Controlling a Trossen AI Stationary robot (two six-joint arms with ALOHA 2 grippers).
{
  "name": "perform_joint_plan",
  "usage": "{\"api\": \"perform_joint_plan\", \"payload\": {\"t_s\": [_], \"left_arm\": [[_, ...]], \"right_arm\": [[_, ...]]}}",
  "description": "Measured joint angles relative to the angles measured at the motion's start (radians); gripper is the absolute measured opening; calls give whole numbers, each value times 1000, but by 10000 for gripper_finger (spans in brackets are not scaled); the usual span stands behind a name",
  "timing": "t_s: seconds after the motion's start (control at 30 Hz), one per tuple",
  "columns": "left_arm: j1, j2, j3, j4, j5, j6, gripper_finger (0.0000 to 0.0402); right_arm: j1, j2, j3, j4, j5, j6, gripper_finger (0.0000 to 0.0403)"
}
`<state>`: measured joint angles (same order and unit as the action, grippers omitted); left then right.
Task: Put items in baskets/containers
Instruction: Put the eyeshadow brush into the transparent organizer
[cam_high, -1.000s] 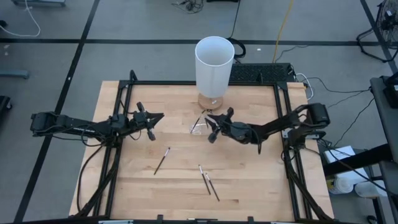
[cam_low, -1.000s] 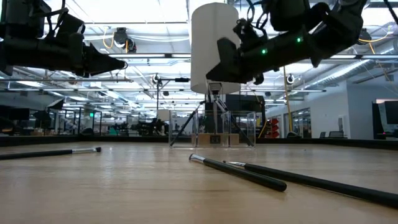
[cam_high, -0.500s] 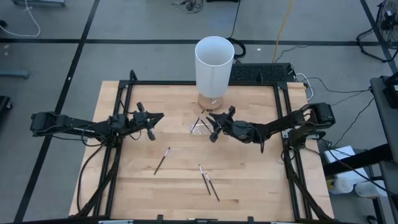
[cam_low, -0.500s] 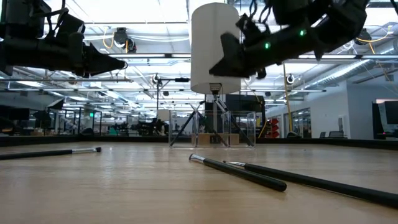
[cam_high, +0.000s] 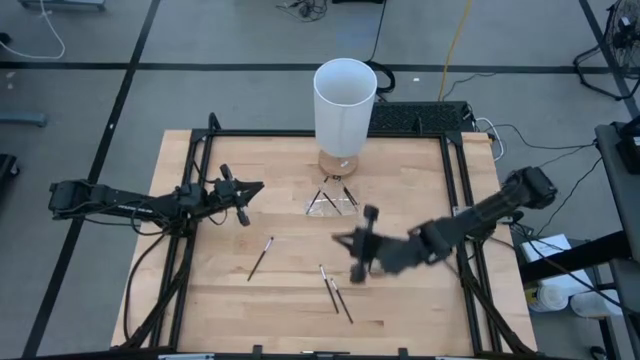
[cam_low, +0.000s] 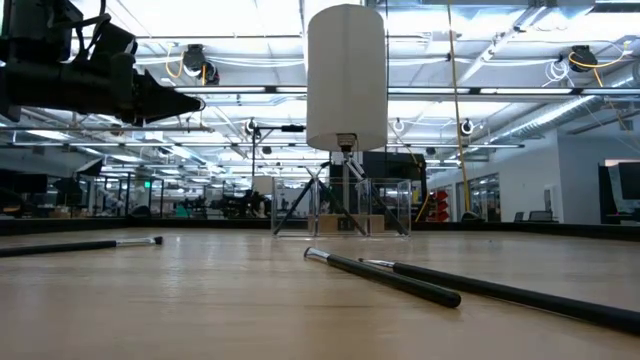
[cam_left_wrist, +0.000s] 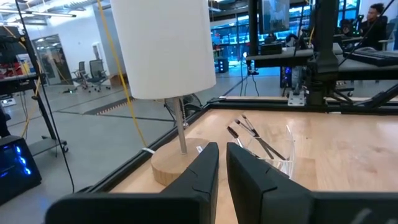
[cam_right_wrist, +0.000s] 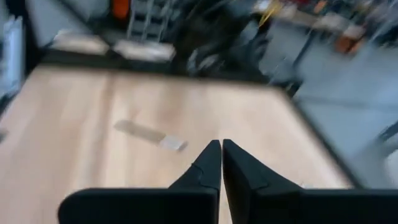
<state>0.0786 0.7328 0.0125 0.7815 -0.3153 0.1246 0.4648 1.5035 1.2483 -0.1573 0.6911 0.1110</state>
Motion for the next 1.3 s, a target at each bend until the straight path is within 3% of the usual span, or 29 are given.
{"api": "perform_joint_plan", "payload": {"t_s": [0.17, 0.33, 0.5, 1.0, 1.07, 1.2, 1.3], "left_arm": [[-1, 0, 0, 0, 1, -6, 42], [-1, 0, 0, 5, 0, -6, 42], [-1, 0, 0, 13, 0, -6, 42], [-1, 0, 0, -2, 0, 0, 42], [-1, 0, 0, -3, 0, -17, 42], [-1, 0, 0, -20, 1, -68, 42], [-1, 0, 0, -33, 7, -79, 42]], "right_arm": [[112, 194, 256, -459, -38, 357, 1], [155, 396, 412, -633, -169, 500, 1], [155, 452, 417, -629, -251, 536, 1], [86, 455, 303, -550, -249, 529, 15], [80, 448, 288, -549, -208, 504, 15], [85, 384, 206, -478, 3, 468, 7], [53, 292, 69, -294, -29, 388, 1]]}}
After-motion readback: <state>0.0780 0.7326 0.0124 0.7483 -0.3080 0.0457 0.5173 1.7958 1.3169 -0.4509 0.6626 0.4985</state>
